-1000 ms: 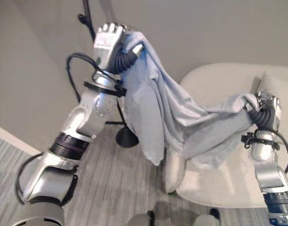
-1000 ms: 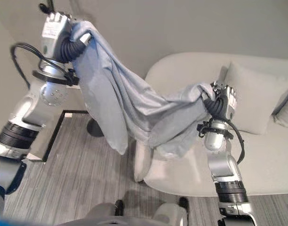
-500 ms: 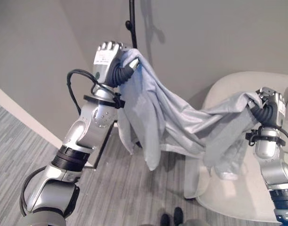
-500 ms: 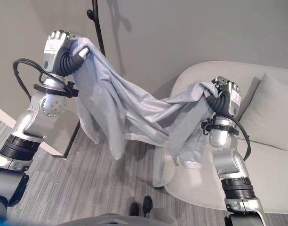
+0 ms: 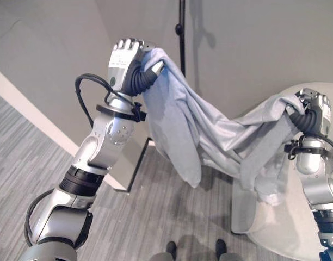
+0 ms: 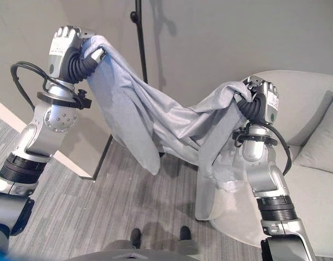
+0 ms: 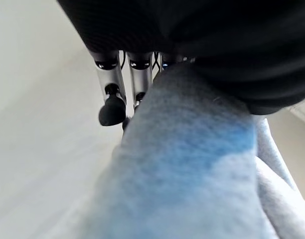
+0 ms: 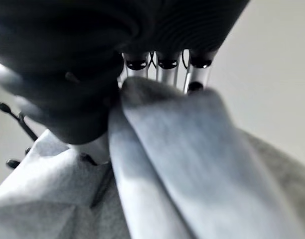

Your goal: Hang the clothes on the sofa on the clothes rack.

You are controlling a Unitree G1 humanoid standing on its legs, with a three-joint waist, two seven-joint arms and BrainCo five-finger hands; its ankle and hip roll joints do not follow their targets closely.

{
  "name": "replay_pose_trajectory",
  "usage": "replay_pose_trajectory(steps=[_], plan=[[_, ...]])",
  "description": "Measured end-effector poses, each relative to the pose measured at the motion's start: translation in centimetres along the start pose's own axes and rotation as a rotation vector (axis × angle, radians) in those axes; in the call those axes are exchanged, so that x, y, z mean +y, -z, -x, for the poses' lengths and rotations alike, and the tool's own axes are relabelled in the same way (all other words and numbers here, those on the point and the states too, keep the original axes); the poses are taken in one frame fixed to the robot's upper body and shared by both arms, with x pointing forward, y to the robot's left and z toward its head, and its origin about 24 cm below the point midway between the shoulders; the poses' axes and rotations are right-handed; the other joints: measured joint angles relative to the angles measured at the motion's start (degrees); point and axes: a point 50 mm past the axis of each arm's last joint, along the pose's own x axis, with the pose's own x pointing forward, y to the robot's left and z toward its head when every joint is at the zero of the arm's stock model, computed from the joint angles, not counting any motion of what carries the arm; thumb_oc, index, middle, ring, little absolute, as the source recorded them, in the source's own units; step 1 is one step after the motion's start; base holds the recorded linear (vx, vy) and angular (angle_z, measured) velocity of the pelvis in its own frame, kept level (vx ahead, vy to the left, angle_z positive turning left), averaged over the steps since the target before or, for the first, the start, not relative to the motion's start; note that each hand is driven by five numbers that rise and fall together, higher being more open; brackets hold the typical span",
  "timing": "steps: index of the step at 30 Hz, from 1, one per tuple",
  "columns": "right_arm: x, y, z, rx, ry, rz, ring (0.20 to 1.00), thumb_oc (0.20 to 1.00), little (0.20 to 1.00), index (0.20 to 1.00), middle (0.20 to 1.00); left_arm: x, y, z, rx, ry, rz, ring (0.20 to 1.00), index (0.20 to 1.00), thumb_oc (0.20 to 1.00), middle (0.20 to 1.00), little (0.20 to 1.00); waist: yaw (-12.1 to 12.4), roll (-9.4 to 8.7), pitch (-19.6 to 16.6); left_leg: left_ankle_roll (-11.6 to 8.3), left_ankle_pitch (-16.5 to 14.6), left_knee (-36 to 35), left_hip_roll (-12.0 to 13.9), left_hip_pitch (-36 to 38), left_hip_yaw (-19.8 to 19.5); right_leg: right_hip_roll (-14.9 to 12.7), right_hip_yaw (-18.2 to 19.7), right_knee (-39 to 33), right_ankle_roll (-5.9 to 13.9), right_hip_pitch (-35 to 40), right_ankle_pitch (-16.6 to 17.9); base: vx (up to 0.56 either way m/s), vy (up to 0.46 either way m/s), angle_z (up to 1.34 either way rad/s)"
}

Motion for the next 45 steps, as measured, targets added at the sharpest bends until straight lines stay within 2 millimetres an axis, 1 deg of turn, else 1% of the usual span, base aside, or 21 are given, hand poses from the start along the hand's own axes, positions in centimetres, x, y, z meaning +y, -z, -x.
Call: replay_pose_trajectory(steps=[2, 7, 20, 24, 25, 26, 27, 28, 29, 31, 32, 33, 34, 35, 36, 37, 38, 40, 43, 44, 45], plan=[[0.0, 0.5, 0.5, 0.022, -0.005, 0.006, 0.200, 0.200, 0.200, 0.200, 0.200, 0.0, 0.4, 0.2, 0.011, 0.011, -0.011, 0.200, 0.200, 0.200, 0.200, 0.200, -0.18, -0.06, -0.78, 0.30, 0.37, -2.12, -0.17, 1.18, 1.38, -0.75, -0.07, 0.47, 0.45, 0.17, -0.57, 0.11, 0.251, 0.04], [0.4, 1.0, 1.2, 0.067, -0.014, 0.003, 0.200, 0.200, 0.200, 0.200, 0.200, 0.1, 0.0, 0.2, -0.004, 0.005, -0.007, 0.200, 0.200, 0.200, 0.200, 0.200, -0.56, 1.72, -4.13, 1.70, 2.80, -6.23, -1.03, 3.42, 2.69, -1.40, -0.22, 0.13, 1.71, 0.21, -0.04, 0.05, 0.222, -0.07], [0.5, 0.7, 0.7, 0.067, -0.006, -0.004, 0.200, 0.200, 0.200, 0.200, 0.200, -0.1, 0.5, 0.9, 0.022, 0.018, -0.010, 0.200, 0.200, 0.200, 0.200, 0.200, -0.32, 1.12, -4.78, 1.43, 3.12, -8.71, 0.27, 6.35, 5.61, -0.11, 1.41, 0.08, 1.75, 0.23, 0.24, 0.00, 0.091, -0.13], [0.5, 0.6, 0.6, 0.064, -0.005, -0.005, 0.200, 0.200, 0.200, 0.200, 0.200, 0.1, 0.7, 0.8, 0.028, 0.011, -0.013, 0.200, 0.200, 0.200, 0.200, 0.200, -0.12, 0.38, -5.28, 1.87, 3.21, -8.65, -0.95, 6.23, 5.64, -1.23, 1.51, 0.50, 2.22, -0.18, 0.49, 0.00, 0.221, -0.02], [0.3, 0.7, 0.6, 0.067, -0.001, 0.000, 0.200, 0.200, 0.200, 0.200, 0.200, -0.1, 0.6, 0.8, 0.029, 0.009, -0.005, 0.200, 0.200, 0.200, 0.200, 0.200, 0.30, 0.68, -5.04, 4.19, 1.99, -6.65, -2.35, 4.60, 5.80, -1.03, 2.01, 6.88, 3.37, -3.96, -0.40, -0.01, 0.371, -0.09], [0.0, 1.1, 0.8, 0.081, 0.005, 0.009, 0.200, 0.200, 0.200, 0.200, 0.200, -0.6, 0.3, 0.9, 0.034, 0.014, 0.014, 0.200, 0.200, 0.200, 0.200, 0.200, 0.49, 1.44, -4.99, 6.95, 1.20, -2.36, -3.72, 1.67, 6.35, -1.40, 2.93, 16.40, 4.37, -9.68, -1.43, 0.01, 0.159, 0.00], [-0.4, 1.3, 1.1, 0.087, 0.006, 0.024, 0.200, 0.200, 0.200, 0.200, 0.200, -1.1, 0.1, 1.0, 0.037, 0.019, 0.036, 0.200, 0.200, 0.200, 0.200, 0.200, -0.23, 4.46, -4.14, 9.20, 2.34, -3.15, -4.57, 2.46, 4.07, -0.04, 2.73, 26.71, 4.07, -14.22, -0.66, 0.04, 0.164, 0.25], [0.5, 1.0, 1.7, 0.097, -0.019, 0.003, 0.200, 0.200, 0.200, 0.200, 0.200, -1.2, 0.1, 1.2, 0.039, 0.030, 0.032, 0.200, 0.200, 0.200, 0.200, 0.200, -1.49, 3.85, -2.92, 10.15, 1.26, -2.38, -5.03, 4.18, 3.85, -0.34, 4.94, 37.67, 3.58, -17.32, -1.53, 0.11, 0.079, 0.27], [1.0, 0.7, 1.8, 0.078, -0.048, 0.004, 0.200, 0.200, 0.200, 0.200, 0.200, -1.4, 0.3, 1.6, 0.047, 0.039, 0.032, 0.200, 0.200, 0.200, 0.200, 0.200, -1.24, 3.43, -3.05, 11.01, -0.05, -1.92, -5.91, 4.99, 3.87, -1.08, 5.12, 41.01, 2.46, -18.99, -2.24, 0.15, 0.097, 0.04], [0.8, 0.4, 1.6, 0.052, -0.040, 0.000, 0.200, 0.200, 0.200, 0.200, 0.200, -1.1, 0.3, 1.8, 0.048, 0.030, 0.028, 0.200, 0.200, 0.200, 0.200, 0.200, 0.34, 3.17, -3.06, 11.30, -0.43, -1.89, -7.01, 5.38, 3.99, -1.47, 5.01, 35.65, 2.80, -19.77, -3.78, 0.27, -0.016, -0.11], [0.7, 0.3, 1.3, 0.041, -0.035, 0.001, 0.200, 0.200, 0.200, 0.200, 0.200, -0.4, 0.7, 1.6, 0.060, 0.007, 0.017, 0.200, 0.200, 0.200, 0.200, 0.200, 1.17, 3.50, -2.95, 10.74, -0.01, -3.03, -6.88, 5.36, 3.54, -0.07, 3.08, 26.60, 2.91, -19.85, -3.71, 0.32, -0.060, 0.11], [0.6, 0.1, 1.1, 0.033, -0.029, -0.002, 0.200, 0.200, 0.200, 0.200, 0.200, -0.2, 0.9, 1.5, 0.062, 0.000, 0.009, 0.200, 0.200, 0.200, 0.200, 0.200, 0.87, 3.20, -2.83, 9.81, 0.53, -3.08, -7.05, 5.28, 3.41, 0.60, 2.43, 22.16, 3.14, -19.91, -3.40, 0.20, -0.048, 0.05], [0.4, -0.2, 0.6, 0.012, -0.022, 0.005, 0.200, 0.200, 0.200, 0.200, 0.200, -0.1, 1.1, 1.5, 0.072, -0.008, 0.004, 0.200, 0.200, 0.200, 0.200, 0.200, 1.21, 3.18, -2.53, 10.36, 0.12, -3.09, -7.15, 5.18, 3.41, 0.73, -0.06, 16.47, 4.15, -20.03, -2.23, 0.13, -0.024, 0.06], [0.2, -0.6, 0.0, -0.014, -0.016, 0.010, 0.200, 0.200, 0.200, 0.200, 0.200, 0.0, 1.4, 1.5, 0.077, -0.004, -0.008, 0.200, 0.200, 0.200, 0.200, 0.200, 0.99, 3.17, -2.12, 10.16, 0.29, -3.20, -7.35, 5.12, 3.46, 1.16, -1.97, 7.73, 4.75, -19.14, -0.53, 0.10, -0.033, 0.11], [-0.1, -1.0, -0.5, -0.030, 0.002, 0.007, 0.200, 0.200, 0.200, 0.200, 0.200, 0.1, 1.6, 1.6, 0.078, 0.004, -0.021, 0.200, 0.200, 0.200, 0.200, 0.200, 0.60, 2.68, -1.65, 9.94, 0.41, -3.58, -8.06, 5.72, 3.09, 1.23, -2.19, 2.21, 4.66, -18.98, 1.28, 0.12, -0.065, 0.22], [-0.2, -1.1, -0.7, -0.037, 0.010, 0.006, 0.200, 0.200, 0.200, 0.200, 0.200, 0.1, 1.6, 1.7, 0.080, 0.006, -0.022, 0.200, 0.200, 0.200, 0.200, 0.200, 0.11, 2.47, -1.50, 9.96, 0.40, -4.57, -8.43, 6.92, 2.84, 1.67, -3.73, 0.62, 3.35, -19.41, 3.36, 0.10, -0.089, 0.26], [-0.2, -1.2, -0.9, -0.042, 0.010, 0.006, 0.200, 0.200, 0.200, 0.200, 0.200, 0.2, 1.6, 1.7, 0.078, 0.006, -0.025, 0.200, 0.200, 0.200, 0.200, 0.200, 0.04, 2.35, -1.45, 9.94, 0.43, -5.53, -8.75, 7.83, 2.26, 2.43, -4.59, -0.32, 3.75, -18.87, 4.58, 0.12, -0.113, 0.28], [-0.5, -1.1, -1.1, -0.054, 0.010, 0.026, 0.200, 0.200, 0.200, 0.200, 0.200, 0.4, 1.6, 1.6, 0.073, -0.001, -0.036, 0.200, 0.200, 0.200, 0.200, 0.200, -0.36, 2.11, -1.59, 10.02, 0.52, -7.45, -9.40, 9.79, 0.82, 3.27, -4.63, -0.05, 3.20, -17.45, 5.55, 0.15, -0.128, 0.32], [-1.0, -1.8, -2.1, -0.087, 0.035, 0.025, 0.200, 0.200, 0.200, 0.200, 0.200, 1.0, 1.7, 1.5, 0.073, -0.042, -0.040, 0.200, 0.200, 0.200, 0.200, 0.200, -1.24, 2.06, -2.05, 10.13, 0.57, -8.25, -10.15, 10.75, -1.84, 5.50, -4.82, 0.76, 0.19, -13.85, 7.86, 0.31, -0.214, 0.40], [-0.9, -1.9, -2.2, -0.085, 0.036, 0.018, 0.200, 0.200, 0.200, 0.200, 0.200, 0.8, 1.7, 1.5, 0.080, -0.042, -0.035, 0.200, 0.200, 0.200, 0.200, 0.200, -1.74, 2.29, -2.11, 9.52, 0.21, -8.28, -9.84, 11.47, -4.37, 6.57, -5.28, 1.27, -1.47, -12.19, 8.95, 0.27, -0.216, 0.65], [-1.0, -1.9, -2.2, -0.087, 0.033, 0.021, 0.200, 0.200, 0.200, 0.200, 0.200, 0.6, 1.6, 1.5, 0.085, -0.046, -0.022, 0.200, 0.200, 0.200, 0.200, 0.200, -2.05, 2.58, -2.29, 9.11, -0.10, -8.29, -9.27, 12.25, -5.89, 7.78, -5.95, 0.74, -5.39, -10.08, 9.48, 0.25, -0.212, 0.50]])
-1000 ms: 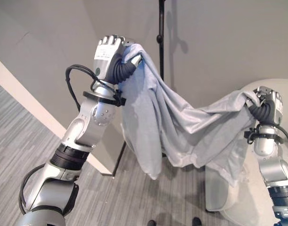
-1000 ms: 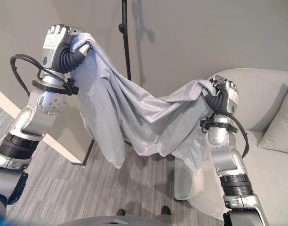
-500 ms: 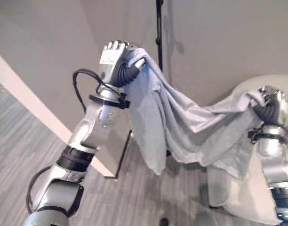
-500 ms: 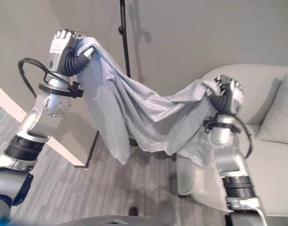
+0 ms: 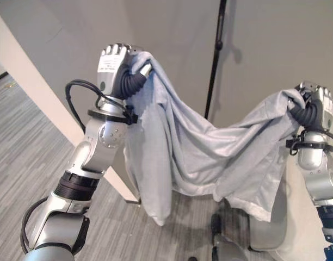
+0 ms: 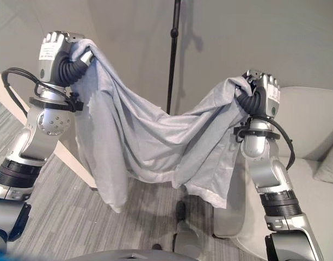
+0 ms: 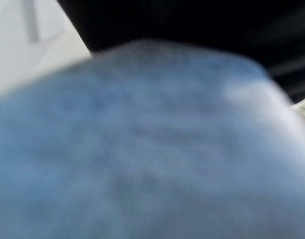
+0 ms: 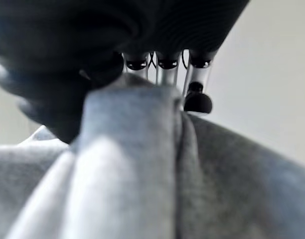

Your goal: Hang the clothes on the sofa on the clothes rack.

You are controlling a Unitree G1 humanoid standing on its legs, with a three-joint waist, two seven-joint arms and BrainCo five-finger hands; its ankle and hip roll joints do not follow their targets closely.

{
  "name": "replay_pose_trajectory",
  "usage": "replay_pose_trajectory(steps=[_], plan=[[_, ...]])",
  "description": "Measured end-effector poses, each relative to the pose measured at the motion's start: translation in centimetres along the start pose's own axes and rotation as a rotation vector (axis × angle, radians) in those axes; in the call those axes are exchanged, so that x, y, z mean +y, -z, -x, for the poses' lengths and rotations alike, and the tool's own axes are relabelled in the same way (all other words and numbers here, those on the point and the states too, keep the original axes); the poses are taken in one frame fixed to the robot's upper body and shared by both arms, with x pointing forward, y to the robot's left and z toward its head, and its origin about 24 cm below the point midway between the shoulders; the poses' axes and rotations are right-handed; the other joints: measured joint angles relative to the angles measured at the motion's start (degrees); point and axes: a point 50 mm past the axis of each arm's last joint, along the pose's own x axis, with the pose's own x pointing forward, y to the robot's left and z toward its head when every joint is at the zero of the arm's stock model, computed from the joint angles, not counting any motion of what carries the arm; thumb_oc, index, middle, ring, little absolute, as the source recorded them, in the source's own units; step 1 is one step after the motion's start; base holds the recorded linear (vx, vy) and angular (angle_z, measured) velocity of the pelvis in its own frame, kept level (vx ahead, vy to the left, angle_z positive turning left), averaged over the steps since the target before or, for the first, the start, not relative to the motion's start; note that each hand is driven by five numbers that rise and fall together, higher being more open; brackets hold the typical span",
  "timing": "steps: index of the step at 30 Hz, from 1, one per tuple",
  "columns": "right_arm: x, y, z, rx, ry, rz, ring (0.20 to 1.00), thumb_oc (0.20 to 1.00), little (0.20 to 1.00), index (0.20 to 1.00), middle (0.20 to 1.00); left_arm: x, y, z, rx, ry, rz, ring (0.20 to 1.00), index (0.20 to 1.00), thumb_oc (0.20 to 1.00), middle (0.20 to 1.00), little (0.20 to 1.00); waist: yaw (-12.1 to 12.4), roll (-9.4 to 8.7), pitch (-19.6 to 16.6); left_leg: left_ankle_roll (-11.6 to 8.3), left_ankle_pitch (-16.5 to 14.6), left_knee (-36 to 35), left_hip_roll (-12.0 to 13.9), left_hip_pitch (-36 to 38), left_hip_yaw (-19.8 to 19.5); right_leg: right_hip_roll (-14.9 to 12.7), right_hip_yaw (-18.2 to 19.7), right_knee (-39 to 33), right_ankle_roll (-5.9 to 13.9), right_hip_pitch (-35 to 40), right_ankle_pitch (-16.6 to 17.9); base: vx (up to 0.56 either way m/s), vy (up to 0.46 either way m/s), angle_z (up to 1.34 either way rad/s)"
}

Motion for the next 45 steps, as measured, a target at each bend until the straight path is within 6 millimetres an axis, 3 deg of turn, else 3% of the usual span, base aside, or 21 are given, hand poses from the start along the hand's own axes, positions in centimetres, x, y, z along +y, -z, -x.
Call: replay_pose_trajectory(steps=[1, 3, 4, 5, 6, 7, 17, 24, 25, 27, 28, 29, 30, 31, 32, 33, 37, 39, 41, 42, 45], plan=[[-0.1, -0.3, -0.5, -0.015, 0.009, -0.004, 0.200, 0.200, 0.200, 0.200, 0.200, 0.0, 0.0, 0.0, 0.001, -0.004, 0.006, 0.200, 0.200, 0.200, 0.200, 0.200, 0.78, 0.33, -0.16, -0.25, -0.11, 0.57, 1.06, 0.80, -0.82, 0.86, -0.17, 0.05, -1.42, 1.40, -0.45, 0.22, -0.194, 0.46], [-0.2, -0.5, -0.7, -0.019, 0.020, -0.011, 0.200, 0.200, 0.200, 0.200, 0.200, 0.0, 0.1, 0.2, 0.004, 0.002, 0.005, 0.200, 0.200, 0.200, 0.200, 0.200, 1.36, -2.62, 0.52, -5.76, -4.83, 10.86, -0.04, -3.87, 0.75, -2.33, 0.70, -0.40, -2.46, 3.87, -0.70, 0.19, -0.172, 0.55], [-0.3, -0.4, -0.7, -0.017, 0.022, -0.007, 0.200, 0.200, 0.200, 0.200, 0.200, 0.1, 0.2, 0.3, 0.005, 0.006, 0.001, 0.200, 0.200, 0.200, 0.200, 0.200, 1.44, -3.22, 0.41, -5.90, -6.36, 9.37, 3.88, -4.43, 1.32, -2.60, 1.08, 0.26, -2.58, 4.43, -0.84, 0.18, -0.155, 0.70], [-0.5, -0.4, -0.9, -0.025, 0.025, 0.003, 0.200, 0.200, 0.200, 0.200, 0.200, 0.2, 0.2, 0.3, 0.006, 0.002, 0.001, 0.200, 0.200, 0.200, 0.200, 0.200, 1.34, -2.89, 0.24, -6.89, -4.89, 4.83, 8.78, -3.82, 2.41, -1.79, 1.11, 2.03, -2.12, 4.17, -1.95, 0.17, -0.143, 0.73], [-1.1, -0.7, -1.5, -0.053, 0.037, 0.022, 0.200, 0.200, 0.200, 0.200, 0.200, 0.6, 0.0, 0.1, -0.001, -0.017, 0.004, 0.200, 0.200, 0.200, 0.200, 0.200, 1.48, -0.97, 0.32, -7.97, 2.32, 0.91, 15.89, -3.22, 2.73, 0.09, -0.35, 5.21, -0.54, 3.80, -4.60, 0.15, -0.123, 0.18], [-1.3, -1.2, -2.2, -0.076, 0.057, 0.007, 0.200, 0.200, 0.200, 0.200, 0.200, 1.5, -0.1, 0.2, -0.015, -0.045, -0.004, 0.200, 0.200, 0.200, 0.200, 0.200, 3.65, -0.52, 0.15, -12.49, 0.88, -0.13, 17.65, -0.92, -1.63, 1.05, 0.73, 6.59, 1.13, 4.35, -7.67, 0.15, -0.121, -0.01], [-1.3, -1.6, -2.1, -0.084, 0.071, -0.041, 0.200, 0.200, 0.200, 0.200, 0.200, 2.1, -0.3, 0.1, -0.024, -0.073, -0.003, 0.200, 0.200, 0.200, 0.200, 0.200, 1.32, -2.12, -2.88, -13.46, 0.18, -0.15, 18.34, -0.74, -0.95, 1.67, -0.50, -0.60, 1.11, 9.01, -8.29, 0.09, -0.081, 0.04], [-1.3, -1.5, -2.1, -0.074, 0.068, -0.057, 0.200, 0.200, 0.200, 0.200, 0.200, 2.4, -0.1, 0.1, -0.013, -0.088, -0.003, 0.200, 0.200, 0.200, 0.200, 0.200, -0.01, -1.14, -3.73, -14.37, -0.40, -0.15, 19.56, -0.55, -0.84, 3.15, -0.59, -0.71, 0.08, 9.14, -8.33, 0.06, -0.080, 0.00], [-1.2, -1.4, -1.9, -0.077, 0.064, -0.061, 0.200, 0.200, 0.200, 0.200, 0.200, 2.4, -0.1, 0.1, -0.012, -0.087, -0.003, 0.200, 0.200, 0.200, 0.200, 0.200, 0.03, -0.11, -4.36, -15.66, -1.31, -0.14, 20.71, -0.98, -0.78, 4.46, -0.85, -0.71, 0.17, 8.75, -8.79, 0.04, -0.079, 0.09], [-1.1, -1.3, -1.6, -0.079, 0.053, -0.066, 0.200, 0.200, 0.200, 0.200, 0.200, 2.3, -0.1, 0.2, -0.009, -0.087, 0.000, 0.200, 0.200, 0.200, 0.200, 0.200, 0.74, 1.96, -5.66, -16.21, -1.68, 3.13, 22.06, -3.80, -0.65, 5.72, -1.78, -0.73, -1.13, 7.71, -8.51, 0.04, -0.177, 0.05], [-1.1, -1.0, -1.2, -0.067, 0.057, -0.073, 0.200, 0.200, 0.200, 0.200, 0.200, 2.4, -0.1, 0.2, -0.010, -0.091, 0.001, 0.200, 0.200, 0.200, 0.200, 0.200, 2.81, 0.82, -4.75, -19.93, -4.44, 20.88, 20.59, -12.97, 0.05, 5.90, -5.26, 15.79, -6.29, 0.10, -15.28, 0.02, -0.156, -0.08], [-0.7, -0.4, -0.3, -0.041, 0.027, -0.068, 0.200, 0.200, 0.200, 0.200, 0.200, 2.5, 0.2, 0.5, 0.007, -0.084, 0.008, 0.200, 0.200, 0.200, 0.200, 0.200, 3.00, -4.30, -3.52, -17.37, -0.12, 44.09, 16.78, -25.20, 2.91, 3.68, -5.08, 19.51, -9.80, -1.16, -19.38, 0.00, 0.000, 0.00], [-0.5, 0.4, 0.7, 0.005, 0.024, -0.073, 0.200, 0.200, 0.200, 0.200, 0.200, 1.9, 0.6, 1.3, 0.051, -0.077, 0.047, 0.200, 0.200, 0.200, 0.200, 0.200, 3.06, -5.12, -2.92, -9.23, -0.67, 50.75, 18.18, -35.85, 8.04, 3.60, -6.17, 18.09, -8.24, 0.63, -19.32, 0.06, 0.119, -0.23], [-0.5, -0.1, 0.6, -0.010, 0.027, -0.088, 0.200, 0.200, 0.200, 0.200, 0.200, 2.3, 0.6, 1.2, 0.039, -0.075, 0.028, 0.200, 0.200, 0.200, 0.200, 0.200, 3.37, -6.31, -2.79, -9.49, -0.34, 34.37, 17.52, -36.46, 9.92, 3.47, -6.68, 12.53, -4.81, 2.49, -18.04, 0.14, 0.166, -0.99], [-1.0, -0.7, -0.3, -0.052, 0.050, -0.083, 0.200, 0.200, 0.200, 0.200, 0.200, 2.5, 0.6, 0.6, 0.030, -0.093, 0.027, 0.200, 0.200, 0.200, 0.200, 0.200, 4.57, -3.07, -2.30, -12.75, 1.35, 17.04, 20.19, -34.21, 5.90, 4.86, -5.21, 20.71, -5.28, 1.81, -21.63, 0.14, 0.190, -1.31], [-1.8, -1.3, -1.0, -0.088, 0.080, -0.081, 0.200, 0.200, 0.200, 0.200, 0.200, 2.4, 0.5, 0.1, 0.020, -0.103, 0.034, 0.200, 0.200, 0.200, 0.200, 0.200, 3.65, -2.70, -1.26, -14.80, 2.87, 8.07, 19.29, -32.06, 2.14, 3.77, -3.28, 22.22, -7.08, 2.50, -23.76, 0.12, 0.144, -0.94], [-1.8, -1.3, -1.0, -0.087, 0.083, -0.078, 0.200, 0.200, 0.200, 0.200, 0.200, 1.5, 0.4, 0.5, 0.015, -0.058, 0.043, 0.200, 0.200, 0.200, 0.200, 0.200, 3.87, -0.12, -0.87, -12.75, 4.43, 4.51, 14.17, -28.14, -2.98, 4.73, -1.08, 14.02, -5.77, 6.15, -19.13, 0.14, 0.149, -0.55], [-2.3, -1.4, -1.0, -0.094, 0.092, -0.074, 0.200, 0.200, 0.200, 0.200, 0.200, 2.1, -0.6, 0.1, -0.036, -0.080, 0.048, 0.200, 0.200, 0.200, 0.200, 0.200, 2.15, -0.31, -1.16, -12.31, 4.73, 4.96, 13.58, -18.52, -1.99, 5.04, 0.24, 4.67, -5.92, 12.47, -14.77, 0.21, 0.245, -0.40], [-2.3, -1.3, -1.0, -0.084, 0.090, -0.076, 0.200, 0.200, 0.200, 0.200, 0.200, 2.2, -0.8, 0.1, -0.051, -0.077, 0.051, 0.200, 0.200, 0.200, 0.200, 0.200, 1.84, 0.36, -1.54, -10.13, 6.38, -0.60, 14.34, -9.45, 1.82, 5.15, 2.32, 3.82, -4.76, 12.86, -14.68, 0.22, 0.293, -0.28], [-2.3, -1.2, -0.9, -0.080, 0.089, -0.077, 0.200, 0.200, 0.200, 0.200, 0.200, 2.1, -0.8, 0.1, -0.051, -0.075, 0.051, 0.200, 0.200, 0.200, 0.200, 0.200, 1.17, 0.76, -1.39, -10.57, 6.54, -0.27, 14.00, -8.02, 3.85, 4.82, 2.64, 3.74, -3.35, 12.85, -14.52, 0.19, 0.323, -0.46], [-1.6, -1.3, -0.5, -0.067, 0.079, -0.093, 0.200, 0.200, 0.200, 0.200, 0.200, 2.0, -0.5, 0.2, -0.038, -0.061, 0.045, 0.200, 0.200, 0.200, 0.200, 0.200, 1.84, 0.89, -1.39, -7.75, 4.80, -0.27, 9.01, -7.00, 5.74, -0.61, 6.06, 2.86, 1.15, 13.41, -15.02, 0.10, 0.247, -0.33]])
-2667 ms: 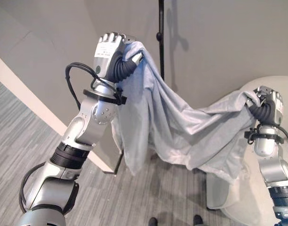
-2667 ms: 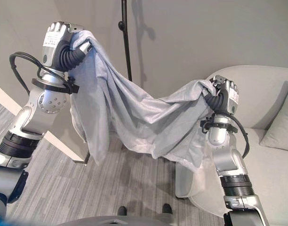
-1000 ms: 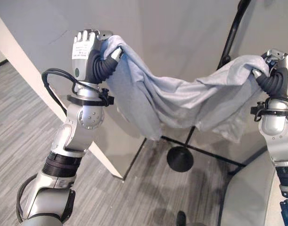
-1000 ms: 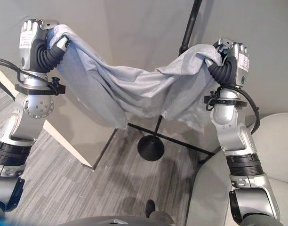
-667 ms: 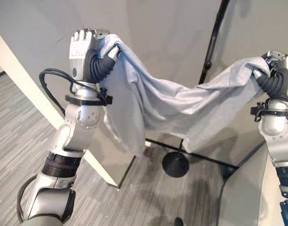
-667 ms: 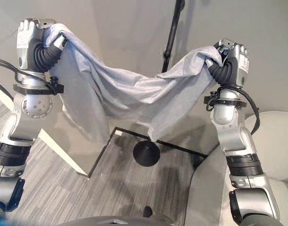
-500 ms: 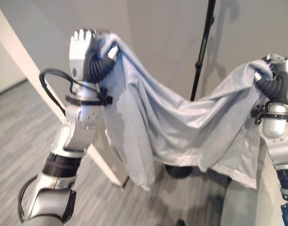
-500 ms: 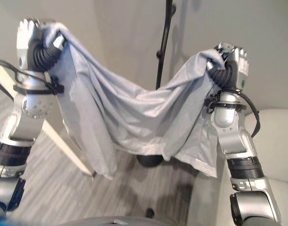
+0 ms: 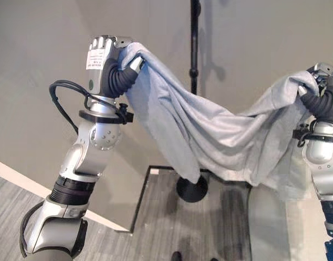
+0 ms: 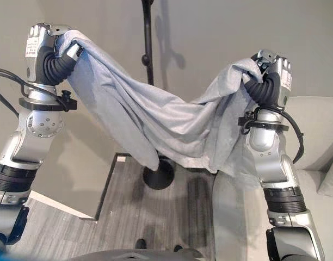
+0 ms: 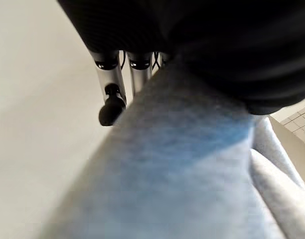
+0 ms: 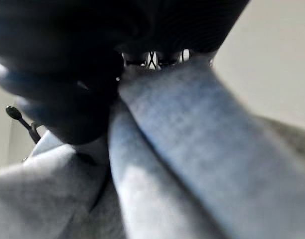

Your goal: Hang the clothes on the sofa on the clothes rack.

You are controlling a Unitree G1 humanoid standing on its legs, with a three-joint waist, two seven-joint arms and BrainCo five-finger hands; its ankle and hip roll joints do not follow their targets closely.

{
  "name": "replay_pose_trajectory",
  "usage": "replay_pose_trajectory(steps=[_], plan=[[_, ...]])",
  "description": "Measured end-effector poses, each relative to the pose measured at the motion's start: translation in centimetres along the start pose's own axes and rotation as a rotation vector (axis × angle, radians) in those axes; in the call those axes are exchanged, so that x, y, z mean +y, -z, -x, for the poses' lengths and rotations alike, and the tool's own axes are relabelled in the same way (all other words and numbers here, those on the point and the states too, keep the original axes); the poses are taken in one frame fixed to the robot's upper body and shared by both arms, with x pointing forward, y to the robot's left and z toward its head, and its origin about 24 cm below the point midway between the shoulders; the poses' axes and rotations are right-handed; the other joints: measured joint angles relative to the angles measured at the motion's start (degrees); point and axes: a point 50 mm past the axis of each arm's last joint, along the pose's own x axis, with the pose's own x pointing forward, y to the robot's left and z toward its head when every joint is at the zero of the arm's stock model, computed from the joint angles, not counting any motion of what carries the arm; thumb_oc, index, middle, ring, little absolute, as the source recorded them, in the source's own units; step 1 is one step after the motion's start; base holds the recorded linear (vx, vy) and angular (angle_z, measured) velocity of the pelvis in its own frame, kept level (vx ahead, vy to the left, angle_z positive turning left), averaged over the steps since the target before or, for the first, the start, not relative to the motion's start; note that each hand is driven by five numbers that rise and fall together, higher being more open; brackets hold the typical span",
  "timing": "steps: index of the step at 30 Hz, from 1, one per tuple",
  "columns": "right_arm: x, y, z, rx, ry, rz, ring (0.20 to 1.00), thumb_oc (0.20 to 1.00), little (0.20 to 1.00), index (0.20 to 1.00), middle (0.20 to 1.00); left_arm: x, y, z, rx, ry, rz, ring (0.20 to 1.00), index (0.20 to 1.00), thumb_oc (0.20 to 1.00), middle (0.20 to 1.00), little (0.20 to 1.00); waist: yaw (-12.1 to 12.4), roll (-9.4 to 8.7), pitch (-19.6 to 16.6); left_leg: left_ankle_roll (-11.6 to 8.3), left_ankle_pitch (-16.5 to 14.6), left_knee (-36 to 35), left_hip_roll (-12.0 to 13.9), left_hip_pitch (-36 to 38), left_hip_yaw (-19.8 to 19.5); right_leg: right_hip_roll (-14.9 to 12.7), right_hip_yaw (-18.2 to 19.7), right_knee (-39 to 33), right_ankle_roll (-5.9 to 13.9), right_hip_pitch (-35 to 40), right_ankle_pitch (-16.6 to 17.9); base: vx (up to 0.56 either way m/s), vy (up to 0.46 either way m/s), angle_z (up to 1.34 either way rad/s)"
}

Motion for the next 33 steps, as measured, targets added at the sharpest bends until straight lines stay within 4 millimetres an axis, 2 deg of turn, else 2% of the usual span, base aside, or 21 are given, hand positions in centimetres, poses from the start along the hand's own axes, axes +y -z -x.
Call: replay_pose_trajectory(steps=[1, 2, 3, 5, 7, 8, 9, 10, 11, 12, 13, 14, 15, 16, 17, 19, 22, 27, 33], plan=[[0.2, 0.0, 0.1, 0.003, -0.007, -0.001, 0.200, 0.200, 0.200, 0.200, 0.200, -0.1, 0.1, 0.2, 0.008, 0.002, 0.002, 0.200, 0.200, 0.200, 0.200, 0.200, 0.14, -0.11, 0.02, 0.34, -0.23, 0.01, -1.36, 0.05, 1.16, -1.35, 0.90, -0.45, 1.34, -0.32, 0.34, 0.06, 0.230, -0.55], [0.6, 0.3, 0.8, 0.025, -0.039, -0.004, 0.200, 0.200, 0.200, 0.200, 0.200, -0.1, 0.5, 0.8, 0.029, 0.015, -0.005, 0.200, 0.200, 0.200, 0.200, 0.200, 1.06, -0.19, 0.00, 1.48, -0.71, -0.02, -2.48, 0.02, 2.86, -2.88, 2.60, -1.21, 2.71, -0.48, 0.52, 0.05, 0.214, -0.53], [0.7, 0.4, 0.9, 0.033, -0.046, 0.000, 0.200, 0.200, 0.200, 0.200, 0.200, -0.2, 0.6, 1.1, 0.036, 0.023, -0.006, 0.200, 0.200, 0.200, 0.200, 0.200, 1.20, -0.30, 0.03, 1.66, -0.89, -0.02, -2.85, -0.11, 3.34, -3.08, 2.92, -1.77, 3.10, -0.61, 1.04, 0.06, 0.230, -0.58], [1.2, 0.5, 1.3, 0.042, -0.085, 0.002, 0.200, 0.200, 0.200, 0.200, 0.200, 0.0, 1.3, 2.0, 0.071, 0.031, -0.025, 0.200, 0.200, 0.200, 0.200, 0.200, 1.42, -1.62, 0.25, 3.26, -0.70, -0.02, -2.98, -1.12, 4.48, -3.28, 3.79, -1.88, 3.52, -2.05, 1.54, 0.05, 0.177, -0.23], [1.2, 0.5, 1.3, 0.039, -0.085, 0.005, 0.200, 0.200, 0.200, 0.200, 0.200, 0.3, 1.4, 1.9, 0.071, 0.023, -0.033, 0.200, 0.200, 0.200, 0.200, 0.200, 1.59, -2.87, 0.11, 3.30, -0.71, -0.01, -3.02, -0.99, 4.54, -3.19, 4.03, -2.06, 3.70, -1.98, 1.67, -0.02, 0.144, -0.06], [1.2, 0.4, 1.3, 0.033, -0.086, 0.017, 0.200, 0.200, 0.200, 0.200, 0.200, 0.4, 1.4, 1.9, 0.070, 0.024, -0.035, 0.200, 0.200, 0.200, 0.200, 0.200, 1.68, -2.78, 0.21, 3.32, -0.70, 0.00, -2.80, -0.96, 4.72, -2.90, 4.00, -0.59, 3.81, -2.85, 1.64, -0.05, 0.095, -0.43], [1.6, -0.1, 0.9, 0.024, -0.078, -0.003, 0.200, 0.200, 0.200, 0.200, 0.200, 0.6, 1.1, 1.4, 0.050, 0.023, -0.045, 0.200, 0.200, 0.200, 0.200, 0.200, 2.29, -0.82, 2.06, 3.83, -0.37, 0.98, -1.01, -1.31, 6.94, -0.20, 1.90, 14.88, 5.19, -11.74, 1.04, 0.01, 0.008, -0.68], [2.1, -0.5, 0.8, 0.009, -0.089, -0.016, 0.200, 0.200, 0.200, 0.200, 0.200, 0.7, 1.0, 1.1, 0.026, 0.036, -0.065, 0.200, 0.200, 0.200, 0.200, 0.200, 2.75, -0.52, 3.63, 4.69, -1.31, 1.97, 0.16, -0.67, 7.07, -1.40, -1.49, 26.50, 8.15, -17.29, -0.35, 0.12, -0.078, -0.90], [2.1, -0.7, 0.8, -0.004, -0.091, -0.006, 0.200, 0.200, 0.200, 0.200, 0.200, 0.6, 1.1, 1.2, 0.034, 0.041, -0.069, 0.200, 0.200, 0.200, 0.200, 0.200, 3.02, -1.43, 4.13, 4.92, -3.46, 2.79, -2.19, 1.36, 8.28, -10.44, -5.22, 28.59, 9.06, -19.08, -2.31, 0.14, -0.180, -0.61], [2.0, -1.2, 0.5, -0.024, -0.082, -0.014, 0.200, 0.200, 0.200, 0.200, 0.200, 1.1, 0.9, 1.0, 0.022, 0.023, -0.075, 0.200, 0.200, 0.200, 0.200, 0.200, 3.39, -1.30, 4.14, 5.21, -4.26, 3.27, -2.72, 1.34, 8.76, -14.55, -6.62, 23.26, 9.00, -19.09, -1.30, 0.12, -0.221, -0.41], [1.8, -1.3, 0.4, -0.032, -0.075, -0.017, 0.200, 0.200, 0.200, 0.200, 0.200, 1.9, 0.5, 0.7, 0.000, -0.016, -0.080, 0.200, 0.200, 0.200, 0.200, 0.200, 4.29, -1.41, 4.05, 4.25, -3.49, 3.08, -2.48, 1.12, 8.35, -16.36, -7.28, 10.71, 9.08, -16.40, 0.69, 0.11, -0.231, 0.15], [1.8, -0.8, 0.9, -0.010, -0.085, -0.005, 0.200, 0.200, 0.200, 0.200, 0.200, 2.3, 0.4, 0.6, -0.008, -0.033, -0.081, 0.200, 0.200, 0.200, 0.200, 0.200, 3.93, -2.45, 3.63, 3.54, -3.04, 2.82, -2.00, 1.03, 6.40, -14.96, -6.29, 3.70, 9.66, -13.20, 2.29, 0.14, -0.204, 0.67], [1.8, -0.6, 1.1, -0.001, -0.091, -0.002, 0.200, 0.200, 0.200, 0.200, 0.200, 3.1, 0.8, 0.7, 0.010, -0.060, -0.098, 0.200, 0.200, 0.200, 0.200, 0.200, 3.67, -4.96, 2.21, 2.51, -2.93, 2.25, -1.72, 0.63, 4.78, -12.12, -3.93, -2.01, 9.79, -8.81, 5.46, 0.17, -0.178, 0.90], [1.8, -0.6, 1.1, -0.002, -0.092, -0.004, 0.200, 0.200, 0.200, 0.200, 0.200, 3.4, 0.9, 0.7, 0.016, -0.069, -0.108, 0.200, 0.200, 0.200, 0.200, 0.200, 4.62, -7.75, 0.36, 1.19, -2.59, 0.83, -2.22, 1.72, 4.03, -10.00, -3.99, -3.89, 7.70, -4.91, 9.47, 0.15, -0.157, 0.68], [1.8, -0.7, 0.9, -0.010, -0.088, -0.001, 0.200, 0.200, 0.200, 0.200, 0.200, 3.2, 0.9, 1.2, 0.027, -0.068, -0.098, 0.200, 0.200, 0.200, 0.200, 0.200, 4.93, -6.78, 0.09, 0.39, -2.34, 0.44, -0.83, 2.88, 3.75, -8.55, -4.36, -3.97, 6.45, -3.76, 9.57, 0.10, -0.103, 0.34], [1.5, -0.8, 0.7, -0.022, -0.079, 0.000, 0.200, 0.200, 0.200, 0.200, 0.200, 3.2, 0.5, 1.4, 0.012, -0.066, -0.089, 0.200, 0.200, 0.200, 0.200, 0.200, 4.84, -5.46, -0.74, -0.38, -2.74, 0.22, 1.12, 3.43, 2.67, -6.46, -5.32, -3.92, 5.17, -2.79, 8.48, 0.05, -0.059, 0.19], [1.3, -0.8, 0.6, -0.021, -0.074, 0.002, 0.200, 0.200, 0.200, 0.200, 0.200, 3.2, 0.2, 1.3, -0.001, -0.067, -0.081, 0.200, 0.200, 0.200, 0.200, 0.200, 4.33, -3.77, -1.44, -1.10, -2.77, 0.12, 3.08, 3.09, 2.64, -4.51, -5.76, -3.93, 4.21, -3.03, 7.90, 0.04, -0.033, 0.01], [1.0, -0.7, 0.5, -0.016, -0.060, 0.006, 0.200, 0.200, 0.200, 0.200, 0.200, 3.0, 0.1, 1.4, -0.004, -0.068, -0.065, 0.200, 0.200, 0.200, 0.200, 0.200, 2.61, -2.13, -2.39, -1.49, -2.89, -0.18, 3.80, 3.29, 2.79, -3.85, -5.72, -3.95, 3.71, -2.90, 7.68, 0.01, -0.003, -0.02], [0.9, -0.6, 0.5, -0.016, -0.056, 0.005, 0.200, 0.200, 0.200, 0.200, 0.200, 2.9, 0.1, 1.4, -0.004, -0.068, -0.065, 0.200, 0.200, 0.200, 0.200, 0.200, 2.90, -1.53, -2.77, -1.56, -2.93, -0.20, 3.73, 3.19, 2.73, -3.97, -5.69, -3.97, 3.44, -2.91, 7.88, 0.00, 0.000, 0.00]])
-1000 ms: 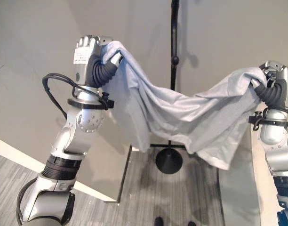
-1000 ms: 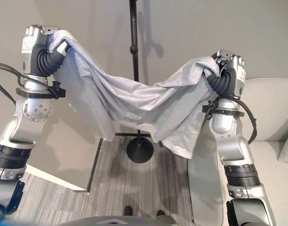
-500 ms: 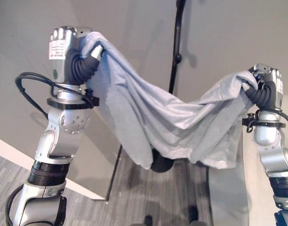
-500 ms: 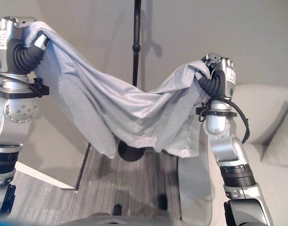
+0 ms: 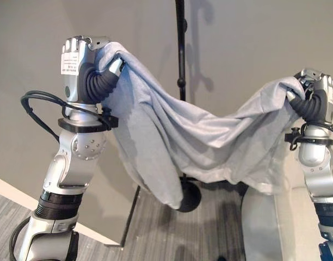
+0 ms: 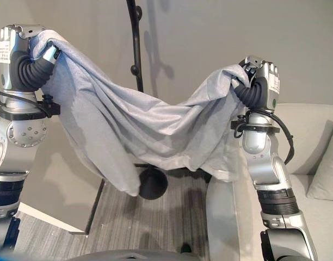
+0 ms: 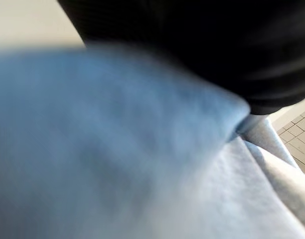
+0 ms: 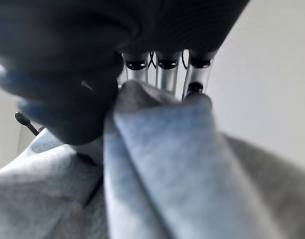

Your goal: Hang the clothes on the sofa on the clothes rack.

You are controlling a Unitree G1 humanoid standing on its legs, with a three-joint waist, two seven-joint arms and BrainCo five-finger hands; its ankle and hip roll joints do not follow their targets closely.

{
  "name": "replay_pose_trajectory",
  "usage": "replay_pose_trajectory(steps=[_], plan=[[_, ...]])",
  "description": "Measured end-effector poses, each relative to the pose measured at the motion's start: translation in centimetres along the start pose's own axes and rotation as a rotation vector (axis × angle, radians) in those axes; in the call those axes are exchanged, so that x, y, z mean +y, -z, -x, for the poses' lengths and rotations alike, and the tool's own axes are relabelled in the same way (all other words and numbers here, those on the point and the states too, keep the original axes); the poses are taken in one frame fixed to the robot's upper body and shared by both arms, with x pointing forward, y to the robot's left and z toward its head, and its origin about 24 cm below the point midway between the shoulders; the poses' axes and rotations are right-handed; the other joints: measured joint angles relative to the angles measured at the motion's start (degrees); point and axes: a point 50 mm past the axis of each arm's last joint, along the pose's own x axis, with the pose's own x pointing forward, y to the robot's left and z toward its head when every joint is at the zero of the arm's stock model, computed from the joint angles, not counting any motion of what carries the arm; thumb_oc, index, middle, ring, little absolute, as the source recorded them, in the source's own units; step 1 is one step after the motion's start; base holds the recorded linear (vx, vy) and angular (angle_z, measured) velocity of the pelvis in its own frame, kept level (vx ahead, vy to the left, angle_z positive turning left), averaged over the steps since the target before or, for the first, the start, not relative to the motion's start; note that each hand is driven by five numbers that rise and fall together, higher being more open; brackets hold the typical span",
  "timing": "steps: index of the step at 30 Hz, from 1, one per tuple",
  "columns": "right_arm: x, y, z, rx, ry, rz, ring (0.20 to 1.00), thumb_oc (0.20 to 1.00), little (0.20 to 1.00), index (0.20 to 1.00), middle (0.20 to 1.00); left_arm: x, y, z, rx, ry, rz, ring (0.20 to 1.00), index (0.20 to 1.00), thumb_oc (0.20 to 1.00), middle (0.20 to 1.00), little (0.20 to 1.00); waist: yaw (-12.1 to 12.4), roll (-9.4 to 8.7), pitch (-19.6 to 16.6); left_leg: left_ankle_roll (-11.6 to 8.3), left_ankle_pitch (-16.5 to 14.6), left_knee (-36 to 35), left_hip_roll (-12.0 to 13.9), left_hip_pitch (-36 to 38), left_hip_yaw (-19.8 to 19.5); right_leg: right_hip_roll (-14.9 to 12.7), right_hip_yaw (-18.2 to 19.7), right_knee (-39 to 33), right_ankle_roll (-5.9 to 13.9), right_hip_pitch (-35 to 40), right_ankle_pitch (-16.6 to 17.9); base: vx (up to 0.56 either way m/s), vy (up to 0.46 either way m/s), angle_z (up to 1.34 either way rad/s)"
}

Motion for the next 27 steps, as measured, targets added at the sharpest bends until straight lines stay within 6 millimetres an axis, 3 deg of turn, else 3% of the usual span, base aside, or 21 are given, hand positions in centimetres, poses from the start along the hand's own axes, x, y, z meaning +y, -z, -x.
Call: replay_pose_trajectory(steps=[9, 14, 19, 23, 27], plan=[[-0.5, -1.4, 0.1, -0.056, 0.023, -0.037, 0.200, 0.200, 0.200, 0.200, 0.200, 0.5, -0.8, 0.2, -0.034, -0.016, 0.013, 0.200, 0.200, 0.200, 0.200, 0.200, -0.07, 0.20, -0.12, 0.00, 0.02, 0.02, -0.08, -0.08, -0.05, -0.06, -0.02, 0.01, -0.01, -0.08, 0.00, 0.00, 0.000, 0.00], [-3.1, -3.2, -0.5, -0.159, 0.130, -0.098, 0.200, 0.200, 0.200, 0.200, 0.200, 2.9, -1.8, -0.1, -0.101, -0.112, 0.003, 0.200, 0.200, 0.200, 0.200, 0.200, 0.17, 0.19, -0.14, -0.01, 0.01, 0.00, -0.12, -0.09, -0.03, -0.11, -0.01, 0.01, -0.01, -0.05, -0.01, 0.00, 0.000, 0.00], [-3.8, -4.1, -1.0, -0.210, 0.167, -0.143, 0.200, 0.200, 0.200, 0.200, 0.200, 4.3, -1.7, -0.3, -0.112, -0.191, -0.005, 0.200, 0.200, 0.200, 0.200, 0.200, 0.41, 0.06, -1.16, -0.23, -0.17, -0.02, -0.12, -0.28, -0.18, -0.12, -0.02, 0.01, -0.01, 0.00, -0.04, 0.00, 0.000, 0.00], [-4.6, -5.0, -2.1, -0.277, 0.191, -0.119, 0.200, 0.200, 0.200, 0.200, 0.200, 5.4, -1.6, -0.9, -0.146, -0.230, -0.056, 0.200, 0.200, 0.200, 0.200, 0.200, 1.18, -0.24, -1.92, -0.25, -0.18, -0.01, -0.11, -0.31, -0.23, -0.13, -0.04, 0.01, -0.03, -0.01, -0.13, 0.00, 0.000, 0.00], [-5.5, -6.4, -5.4, -0.362, 0.224, -0.093, 0.200, 0.200, 0.200, 0.200, 0.200, 6.6, 0.5, -3.6, -0.131, -0.256, -0.172, 0.200, 0.200, 0.200, 0.200, 0.200, 1.53, -0.34, -3.18, -0.21, -0.13, 0.00, -0.12, -0.32, -0.35, -0.15, -0.48, 0.01, 0.03, 0.10, -0.18, 0.00, 0.005, 0.02]])
